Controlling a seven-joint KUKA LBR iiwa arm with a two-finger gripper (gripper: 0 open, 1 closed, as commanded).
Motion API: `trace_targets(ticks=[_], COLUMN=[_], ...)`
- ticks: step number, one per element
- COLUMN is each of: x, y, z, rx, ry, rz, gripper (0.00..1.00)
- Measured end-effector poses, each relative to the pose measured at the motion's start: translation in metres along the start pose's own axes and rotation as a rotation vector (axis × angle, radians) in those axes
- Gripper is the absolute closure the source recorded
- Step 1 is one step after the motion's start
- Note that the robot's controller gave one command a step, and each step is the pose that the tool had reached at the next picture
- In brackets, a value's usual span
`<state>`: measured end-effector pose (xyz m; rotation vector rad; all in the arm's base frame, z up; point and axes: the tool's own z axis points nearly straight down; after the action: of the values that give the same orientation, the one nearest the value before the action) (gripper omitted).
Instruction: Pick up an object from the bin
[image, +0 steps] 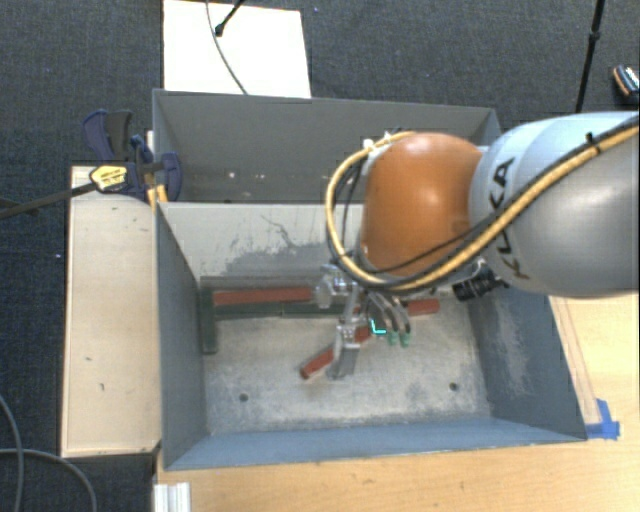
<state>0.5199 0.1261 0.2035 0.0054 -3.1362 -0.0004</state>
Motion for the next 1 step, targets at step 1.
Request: trace_targets(ticks=[1], x=[-0.0292], y=[-0.0534], z=[0.1357], rx=[0.001], ry=[-0.003], rz=[-0.27], gripper=[0.0])
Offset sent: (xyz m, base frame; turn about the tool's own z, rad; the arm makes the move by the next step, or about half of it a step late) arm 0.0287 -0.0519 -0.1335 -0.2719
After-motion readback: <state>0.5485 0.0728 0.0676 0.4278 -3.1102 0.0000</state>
